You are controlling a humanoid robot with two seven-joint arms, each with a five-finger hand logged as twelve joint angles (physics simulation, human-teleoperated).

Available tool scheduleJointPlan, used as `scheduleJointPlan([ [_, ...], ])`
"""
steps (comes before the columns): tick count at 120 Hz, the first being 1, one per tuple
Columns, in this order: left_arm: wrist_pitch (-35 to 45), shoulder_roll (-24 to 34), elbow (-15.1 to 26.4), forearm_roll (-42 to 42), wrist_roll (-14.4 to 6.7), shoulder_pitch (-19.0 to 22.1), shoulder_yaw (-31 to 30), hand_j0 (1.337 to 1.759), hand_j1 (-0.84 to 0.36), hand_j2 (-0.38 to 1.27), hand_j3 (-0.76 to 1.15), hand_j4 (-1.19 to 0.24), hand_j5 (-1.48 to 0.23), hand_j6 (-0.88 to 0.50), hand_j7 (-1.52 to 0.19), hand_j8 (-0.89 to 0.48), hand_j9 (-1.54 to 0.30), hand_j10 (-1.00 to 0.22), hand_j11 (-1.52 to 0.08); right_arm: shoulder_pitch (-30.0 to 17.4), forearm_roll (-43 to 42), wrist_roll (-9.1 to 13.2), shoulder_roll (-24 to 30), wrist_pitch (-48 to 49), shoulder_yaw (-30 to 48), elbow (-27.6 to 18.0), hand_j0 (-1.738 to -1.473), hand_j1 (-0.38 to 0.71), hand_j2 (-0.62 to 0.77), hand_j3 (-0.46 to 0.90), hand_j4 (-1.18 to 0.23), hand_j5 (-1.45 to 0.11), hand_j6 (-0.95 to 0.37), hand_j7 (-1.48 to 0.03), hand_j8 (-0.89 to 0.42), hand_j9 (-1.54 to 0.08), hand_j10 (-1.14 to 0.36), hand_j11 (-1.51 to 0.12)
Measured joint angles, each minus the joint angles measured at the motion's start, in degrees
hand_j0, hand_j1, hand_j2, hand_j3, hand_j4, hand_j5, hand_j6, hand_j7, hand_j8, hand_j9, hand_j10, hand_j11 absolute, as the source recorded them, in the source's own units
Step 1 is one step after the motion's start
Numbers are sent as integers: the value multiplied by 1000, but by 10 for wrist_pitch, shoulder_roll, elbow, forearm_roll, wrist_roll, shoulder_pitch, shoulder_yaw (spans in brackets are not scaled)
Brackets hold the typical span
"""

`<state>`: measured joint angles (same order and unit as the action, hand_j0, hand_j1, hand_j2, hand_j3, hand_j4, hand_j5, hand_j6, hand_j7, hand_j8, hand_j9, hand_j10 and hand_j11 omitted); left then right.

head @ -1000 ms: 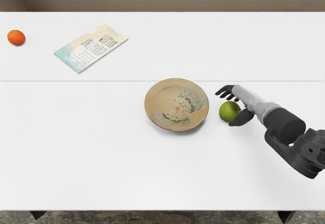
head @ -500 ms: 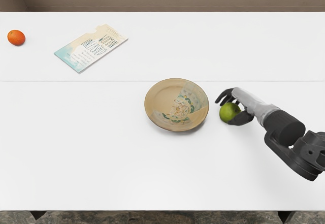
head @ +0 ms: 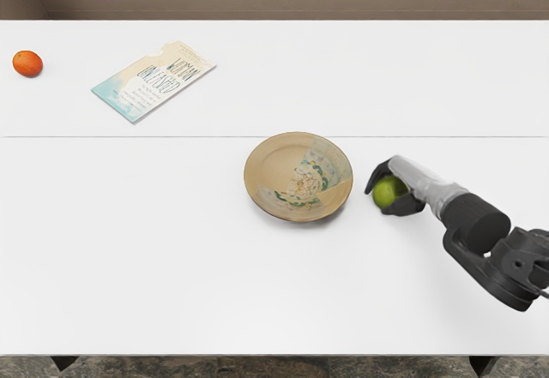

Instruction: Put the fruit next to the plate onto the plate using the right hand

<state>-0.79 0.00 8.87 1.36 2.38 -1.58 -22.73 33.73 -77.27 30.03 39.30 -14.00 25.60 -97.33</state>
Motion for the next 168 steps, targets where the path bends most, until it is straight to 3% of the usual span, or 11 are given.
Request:
scheduleJointPlan([
  [14,0,0,0,0,0,0,0,1658,69,47,0,-233,-304,-233,-304,-233,-304,-233,-304,4,19,1,1,4,2,1,-1635,251,90,1,-855,-925,-519,-1023,-287,-992,-327,-1047],
  [25,0,0,0,0,0,0,0,1658,69,47,0,-233,-304,-233,-304,-234,-304,-233,-304,21,57,0,3,10,3,0,-1640,270,235,0,-856,-1013,-574,-1063,-319,-1054,-328,-1097],
  [32,0,0,0,0,0,0,0,1658,69,47,0,-233,-304,-234,-304,-234,-304,-233,-304,38,86,1,4,18,3,0,-1641,247,221,1,-853,-1059,-605,-1081,-336,-1083,-337,-1121],
  [46,0,0,0,0,0,0,0,1658,69,47,0,-234,-304,-234,-304,-234,-304,-234,-304,71,155,1,8,52,18,-1,-1644,246,334,0,-853,-1111,-699,-1104,-361,-1115,-329,-1143],
  [71,0,0,0,0,0,0,0,1658,69,46,0,-234,-303,-234,-304,-234,-304,-234,-303,101,268,5,12,140,80,1,-1645,213,294,0,-840,-1184,-811,-1124,-358,-1156,-352,-1150],
  [73,0,0,0,0,0,0,0,1658,69,46,0,-234,-303,-234,-304,-234,-304,-234,-303,106,276,5,12,144,82,1,-1646,210,343,0,-839,-1188,-817,-1124,-346,-1158,-345,-1151],
  [113,0,0,0,0,0,0,0,1658,69,46,0,-234,-303,-234,-304,-234,-303,-234,-303,175,327,5,-56,181,92,47,-1654,324,580,0,-845,-1189,-863,-1130,-339,-1157,-340,-1138],
  [119,0,0,0,0,0,0,0,1658,69,46,0,-234,-303,-234,-304,-234,-303,-234,-303,177,332,4,-60,182,93,50,-1655,293,456,0,-761,-1072,-779,-1019,-338,-1045,-322,-1024],
  [140,0,0,0,0,0,0,0,1658,69,47,0,-234,-304,-234,-304,-234,-304,-234,-304,180,367,-1,-59,187,97,54,-1657,-35,187,0,-359,-501,-366,-478,-179,-489,-172,-481],
  [153,0,0,0,0,0,0,0,1658,69,47,0,-234,-304,-234,-304,-234,-304,-234,-304,180,439,-3,-38,239,128,64,-1657,-144,107,0,-228,-317,-233,-303,-123,-310,-119,-305],
  [168,0,0,0,0,0,0,0,1658,69,47,0,-234,-304,-234,-304,-234,-304,-234,-304,173,575,-14,-5,367,156,106,-1658,-217,55,0,-142,-195,-144,-187,-84,-191,-82,-188],
])
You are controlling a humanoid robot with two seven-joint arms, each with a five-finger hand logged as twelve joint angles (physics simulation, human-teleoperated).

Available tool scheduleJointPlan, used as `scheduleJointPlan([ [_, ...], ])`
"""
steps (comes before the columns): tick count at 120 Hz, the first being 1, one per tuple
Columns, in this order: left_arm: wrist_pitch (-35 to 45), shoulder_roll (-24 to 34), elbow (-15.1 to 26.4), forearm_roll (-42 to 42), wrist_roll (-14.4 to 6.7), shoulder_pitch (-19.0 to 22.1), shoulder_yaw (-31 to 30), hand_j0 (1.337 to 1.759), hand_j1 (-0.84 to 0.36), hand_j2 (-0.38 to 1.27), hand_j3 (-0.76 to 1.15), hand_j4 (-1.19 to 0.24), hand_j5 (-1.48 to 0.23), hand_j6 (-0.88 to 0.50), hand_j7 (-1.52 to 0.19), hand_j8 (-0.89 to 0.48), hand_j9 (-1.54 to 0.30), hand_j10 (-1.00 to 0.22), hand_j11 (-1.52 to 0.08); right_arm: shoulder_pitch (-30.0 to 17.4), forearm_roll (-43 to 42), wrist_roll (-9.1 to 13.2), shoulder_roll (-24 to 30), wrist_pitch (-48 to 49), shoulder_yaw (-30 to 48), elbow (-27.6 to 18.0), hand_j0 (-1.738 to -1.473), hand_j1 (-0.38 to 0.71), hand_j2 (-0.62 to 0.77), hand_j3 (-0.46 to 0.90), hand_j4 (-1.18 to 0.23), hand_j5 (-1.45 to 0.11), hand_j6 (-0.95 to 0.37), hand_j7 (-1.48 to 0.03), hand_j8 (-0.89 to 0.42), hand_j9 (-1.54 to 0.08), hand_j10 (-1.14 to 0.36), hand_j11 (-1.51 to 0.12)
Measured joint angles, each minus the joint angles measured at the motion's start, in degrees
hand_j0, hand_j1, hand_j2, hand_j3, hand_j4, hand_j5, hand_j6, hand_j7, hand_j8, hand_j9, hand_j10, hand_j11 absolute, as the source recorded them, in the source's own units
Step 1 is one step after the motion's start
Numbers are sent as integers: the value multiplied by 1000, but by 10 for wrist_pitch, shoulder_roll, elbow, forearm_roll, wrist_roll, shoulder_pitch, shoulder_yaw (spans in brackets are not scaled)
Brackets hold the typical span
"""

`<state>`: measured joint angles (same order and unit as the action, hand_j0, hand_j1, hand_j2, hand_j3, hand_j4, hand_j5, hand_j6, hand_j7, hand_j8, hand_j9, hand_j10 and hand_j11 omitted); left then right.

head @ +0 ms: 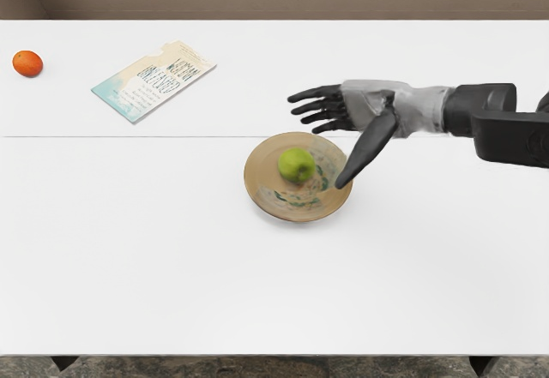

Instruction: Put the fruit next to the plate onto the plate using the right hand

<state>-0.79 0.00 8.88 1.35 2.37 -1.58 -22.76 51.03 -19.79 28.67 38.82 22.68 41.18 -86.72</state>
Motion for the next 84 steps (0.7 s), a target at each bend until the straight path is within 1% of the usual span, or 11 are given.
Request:
scheduleJointPlan([
  [7,0,0,0,0,0,0,0,1658,69,47,0,-234,-304,-234,-304,-234,-304,-234,-304,-9,65,-6,22,53,5,25,-1658,-239,40,0,-116,-159,-118,-153,-73,-156,-71,-154],
  [15,0,0,0,0,0,0,0,1658,69,47,0,-234,-304,-234,-304,-234,-304,-234,-304,-21,130,-9,46,86,9,53,-1658,-257,27,0,-94,-128,-96,-124,-63,-126,-62,-125],
  [31,0,0,0,0,0,0,0,1658,69,47,0,-234,-304,-234,-304,-234,-304,-234,-304,-52,227,-11,85,113,11,114,-1658,-279,11,0,-67,-91,-68,-88,-51,-89,-50,-89],
  [40,0,0,0,0,0,0,0,1658,69,47,0,-234,-304,-234,-304,-234,-304,-234,-304,-67,266,-10,107,118,10,137,-1658,-287,5,0,-58,-78,-58,-76,-46,-77,-46,-76],
  [58,0,0,0,0,0,0,0,1658,69,47,0,-234,-304,-234,-304,-234,-304,-234,-304,-89,308,-9,143,122,8,156,-1658,-296,-1,0,-46,-63,-46,-62,-41,-63,-41,-62],
  [84,0,0,0,0,0,0,0,1658,69,47,0,-234,-304,-234,-304,-234,-304,-234,-304,-99,320,-10,155,123,9,156,-1658,-301,-5,0,-39,-54,-38,-54,-37,-54,-37,-54],
])
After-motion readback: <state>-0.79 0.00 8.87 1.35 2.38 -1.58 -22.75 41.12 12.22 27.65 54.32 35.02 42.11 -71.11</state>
